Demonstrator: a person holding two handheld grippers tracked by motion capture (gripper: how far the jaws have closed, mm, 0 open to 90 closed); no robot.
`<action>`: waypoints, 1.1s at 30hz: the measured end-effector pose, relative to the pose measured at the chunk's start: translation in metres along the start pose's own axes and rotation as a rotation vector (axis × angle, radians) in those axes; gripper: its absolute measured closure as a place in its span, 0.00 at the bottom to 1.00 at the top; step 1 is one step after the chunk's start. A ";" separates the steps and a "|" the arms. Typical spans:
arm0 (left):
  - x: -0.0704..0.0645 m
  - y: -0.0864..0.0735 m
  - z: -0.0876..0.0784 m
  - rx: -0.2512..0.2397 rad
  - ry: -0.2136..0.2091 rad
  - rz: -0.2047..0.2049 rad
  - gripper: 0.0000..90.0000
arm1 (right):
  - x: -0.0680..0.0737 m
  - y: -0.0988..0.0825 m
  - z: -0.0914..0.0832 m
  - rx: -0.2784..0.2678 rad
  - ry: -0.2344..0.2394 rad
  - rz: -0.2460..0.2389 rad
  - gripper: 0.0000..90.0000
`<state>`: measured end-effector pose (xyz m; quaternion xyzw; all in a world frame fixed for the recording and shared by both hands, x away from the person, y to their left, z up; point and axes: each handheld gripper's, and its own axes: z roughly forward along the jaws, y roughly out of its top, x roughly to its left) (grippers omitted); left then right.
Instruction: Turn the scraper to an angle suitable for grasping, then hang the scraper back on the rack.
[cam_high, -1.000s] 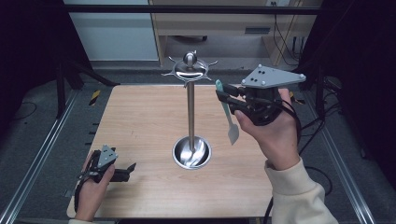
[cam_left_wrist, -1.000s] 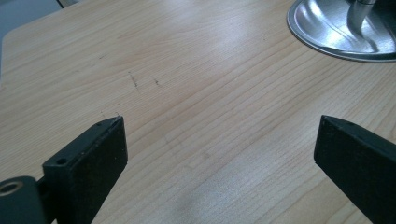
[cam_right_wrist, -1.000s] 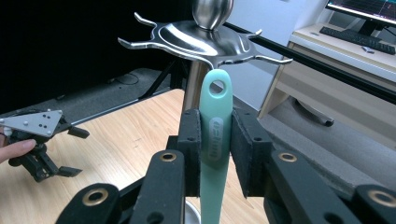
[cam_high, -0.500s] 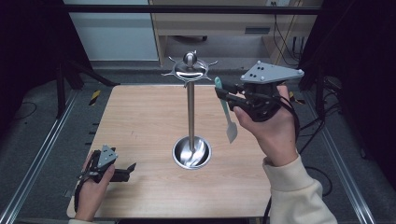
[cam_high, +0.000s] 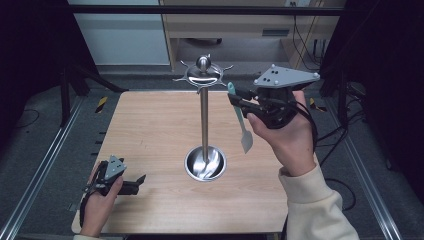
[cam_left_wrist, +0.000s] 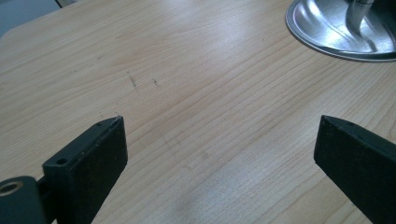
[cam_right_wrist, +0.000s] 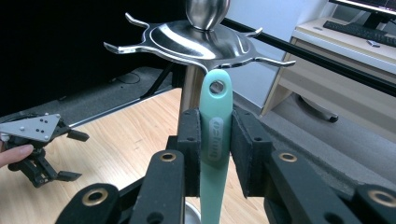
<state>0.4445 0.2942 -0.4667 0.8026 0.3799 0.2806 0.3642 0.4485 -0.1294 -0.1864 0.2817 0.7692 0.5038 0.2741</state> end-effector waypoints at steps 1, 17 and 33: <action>0.000 0.000 0.000 0.000 0.000 0.000 0.03 | 0.000 0.000 0.000 0.001 0.002 0.000 0.83; 0.000 0.000 0.000 0.002 -0.002 0.002 0.03 | 0.001 0.001 0.006 0.007 0.008 0.006 0.83; 0.000 0.000 0.000 0.003 -0.004 0.000 0.03 | 0.003 0.000 0.013 0.000 0.014 0.017 0.82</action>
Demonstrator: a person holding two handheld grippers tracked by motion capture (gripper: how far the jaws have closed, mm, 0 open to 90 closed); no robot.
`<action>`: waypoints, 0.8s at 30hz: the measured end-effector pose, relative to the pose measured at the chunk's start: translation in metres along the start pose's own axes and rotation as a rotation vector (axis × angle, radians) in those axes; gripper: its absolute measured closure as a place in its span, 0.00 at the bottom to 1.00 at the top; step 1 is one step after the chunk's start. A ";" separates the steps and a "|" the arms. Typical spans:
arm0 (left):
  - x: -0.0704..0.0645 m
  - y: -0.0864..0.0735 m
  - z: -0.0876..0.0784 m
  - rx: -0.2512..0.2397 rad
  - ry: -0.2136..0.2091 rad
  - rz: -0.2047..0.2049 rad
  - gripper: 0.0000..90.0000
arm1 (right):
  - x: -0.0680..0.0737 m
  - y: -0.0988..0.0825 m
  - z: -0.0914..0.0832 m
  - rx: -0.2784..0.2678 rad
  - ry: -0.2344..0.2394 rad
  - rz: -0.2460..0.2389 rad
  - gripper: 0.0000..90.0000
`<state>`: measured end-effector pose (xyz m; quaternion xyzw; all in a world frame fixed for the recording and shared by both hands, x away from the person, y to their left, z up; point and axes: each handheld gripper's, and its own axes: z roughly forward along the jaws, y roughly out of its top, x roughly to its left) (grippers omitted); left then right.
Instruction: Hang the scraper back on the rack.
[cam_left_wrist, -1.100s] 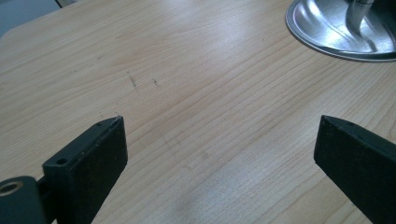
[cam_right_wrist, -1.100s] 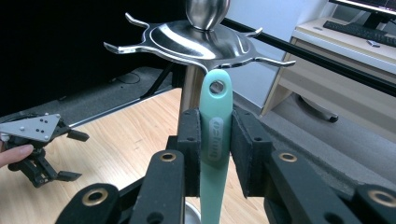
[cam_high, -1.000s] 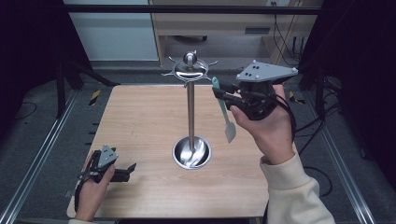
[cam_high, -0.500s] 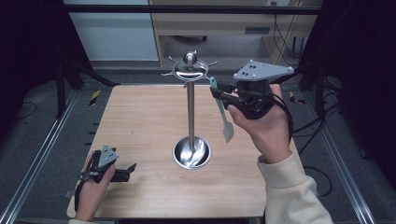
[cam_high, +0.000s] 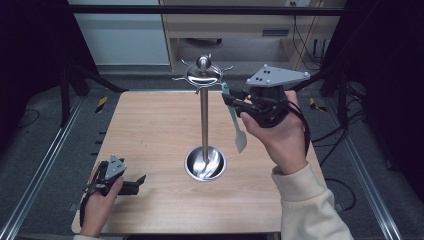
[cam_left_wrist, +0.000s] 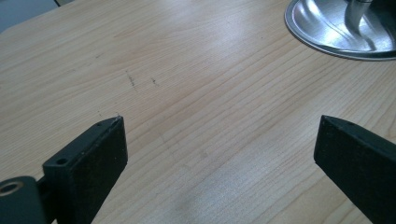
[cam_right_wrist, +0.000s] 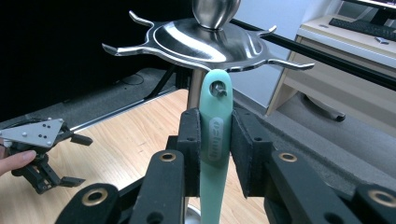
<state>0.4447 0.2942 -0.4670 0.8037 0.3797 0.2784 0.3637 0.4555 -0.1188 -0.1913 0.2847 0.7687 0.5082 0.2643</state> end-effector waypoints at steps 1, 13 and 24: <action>0.000 0.000 0.000 -0.001 0.001 0.001 0.03 | 0.000 0.000 0.001 -0.001 -0.001 0.002 0.82; -0.001 0.000 0.000 0.001 0.002 0.005 0.03 | 0.001 -0.001 0.007 -0.022 0.002 0.024 0.82; -0.001 0.000 0.000 0.002 0.001 0.006 0.03 | 0.001 -0.002 0.008 -0.027 0.000 0.029 0.82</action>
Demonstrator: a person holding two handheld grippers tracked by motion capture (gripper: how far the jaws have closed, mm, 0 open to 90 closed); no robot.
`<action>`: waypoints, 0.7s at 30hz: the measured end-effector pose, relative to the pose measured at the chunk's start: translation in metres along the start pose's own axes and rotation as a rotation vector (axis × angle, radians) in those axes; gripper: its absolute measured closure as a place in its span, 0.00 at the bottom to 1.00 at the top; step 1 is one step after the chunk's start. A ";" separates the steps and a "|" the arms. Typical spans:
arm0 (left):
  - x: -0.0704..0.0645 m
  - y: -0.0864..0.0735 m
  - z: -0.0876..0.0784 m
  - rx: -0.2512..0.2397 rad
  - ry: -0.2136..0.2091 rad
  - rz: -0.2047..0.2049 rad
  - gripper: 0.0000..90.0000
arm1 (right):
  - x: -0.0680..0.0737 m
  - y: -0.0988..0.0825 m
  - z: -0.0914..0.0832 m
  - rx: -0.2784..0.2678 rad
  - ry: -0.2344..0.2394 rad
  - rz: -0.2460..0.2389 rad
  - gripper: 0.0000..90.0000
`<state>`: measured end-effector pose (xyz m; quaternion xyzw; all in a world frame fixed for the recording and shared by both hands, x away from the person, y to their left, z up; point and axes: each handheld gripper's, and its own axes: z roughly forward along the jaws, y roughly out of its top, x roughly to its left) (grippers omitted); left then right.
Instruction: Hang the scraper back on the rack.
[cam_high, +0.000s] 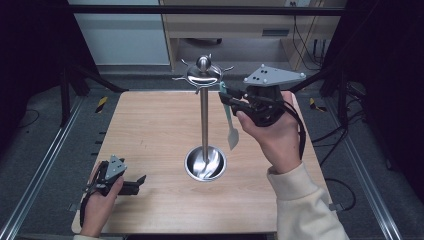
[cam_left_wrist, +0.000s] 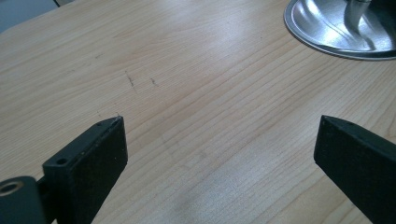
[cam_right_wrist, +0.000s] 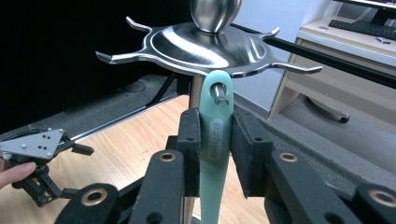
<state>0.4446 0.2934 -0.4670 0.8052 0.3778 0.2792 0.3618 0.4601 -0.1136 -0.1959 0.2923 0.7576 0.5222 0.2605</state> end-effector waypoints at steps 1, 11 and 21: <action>0.000 0.000 0.000 0.000 -0.001 0.000 0.03 | 0.000 0.000 0.000 -0.001 0.000 0.000 0.82; 0.000 0.000 0.001 0.002 -0.001 -0.001 0.03 | 0.000 -0.001 -0.001 -0.008 -0.002 0.005 0.82; 0.000 0.000 0.001 0.003 0.000 -0.001 0.03 | -0.002 -0.006 -0.013 -0.001 -0.048 0.007 0.65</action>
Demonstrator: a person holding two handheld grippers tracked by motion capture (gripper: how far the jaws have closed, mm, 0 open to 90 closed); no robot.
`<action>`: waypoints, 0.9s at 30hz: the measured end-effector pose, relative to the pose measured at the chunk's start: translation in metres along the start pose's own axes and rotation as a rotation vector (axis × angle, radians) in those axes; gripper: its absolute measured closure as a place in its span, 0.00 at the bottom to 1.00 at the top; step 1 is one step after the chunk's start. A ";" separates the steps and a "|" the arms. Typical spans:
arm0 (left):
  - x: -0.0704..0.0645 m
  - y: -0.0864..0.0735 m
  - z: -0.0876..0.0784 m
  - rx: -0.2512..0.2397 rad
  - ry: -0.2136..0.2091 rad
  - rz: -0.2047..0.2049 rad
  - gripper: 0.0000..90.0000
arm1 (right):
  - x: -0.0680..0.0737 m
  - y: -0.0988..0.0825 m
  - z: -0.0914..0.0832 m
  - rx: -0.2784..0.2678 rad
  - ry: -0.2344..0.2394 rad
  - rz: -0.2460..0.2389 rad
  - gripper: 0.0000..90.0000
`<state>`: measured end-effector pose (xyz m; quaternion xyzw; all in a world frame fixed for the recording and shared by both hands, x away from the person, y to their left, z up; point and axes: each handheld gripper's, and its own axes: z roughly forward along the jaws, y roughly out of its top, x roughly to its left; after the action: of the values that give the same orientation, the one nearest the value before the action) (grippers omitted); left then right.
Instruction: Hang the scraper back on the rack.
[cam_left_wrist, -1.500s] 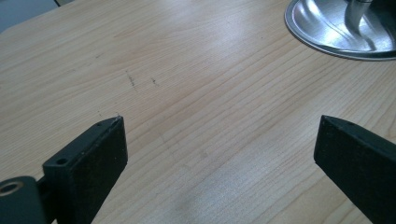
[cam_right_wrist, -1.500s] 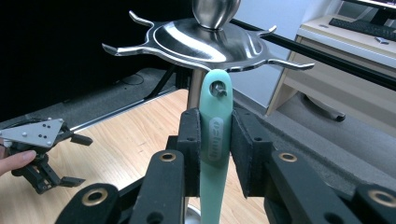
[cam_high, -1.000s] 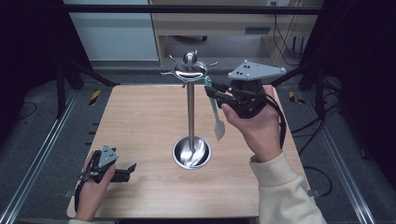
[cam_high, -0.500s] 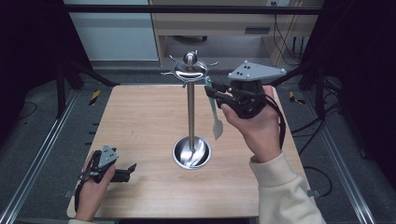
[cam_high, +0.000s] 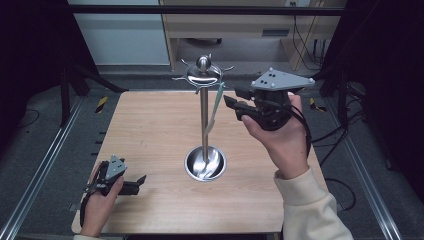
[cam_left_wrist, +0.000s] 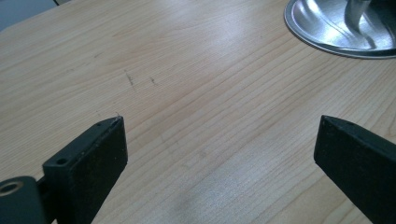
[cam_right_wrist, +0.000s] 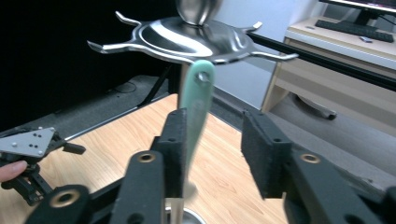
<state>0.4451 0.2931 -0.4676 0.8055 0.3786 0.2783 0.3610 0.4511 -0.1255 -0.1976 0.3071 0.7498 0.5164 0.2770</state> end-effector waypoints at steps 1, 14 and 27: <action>0.000 0.000 0.000 0.000 0.000 0.000 0.03 | -0.001 -0.001 -0.002 0.004 -0.006 0.001 0.65; -0.001 0.000 0.000 0.003 -0.001 0.002 0.03 | -0.023 -0.021 -0.018 0.020 -0.131 0.054 0.34; -0.001 0.000 0.001 0.004 -0.001 0.004 0.03 | -0.033 -0.055 -0.016 0.062 -0.174 0.055 0.11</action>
<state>0.4448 0.2918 -0.4680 0.8072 0.3773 0.2781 0.3589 0.4515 -0.1756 -0.2407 0.3798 0.7298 0.4716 0.3174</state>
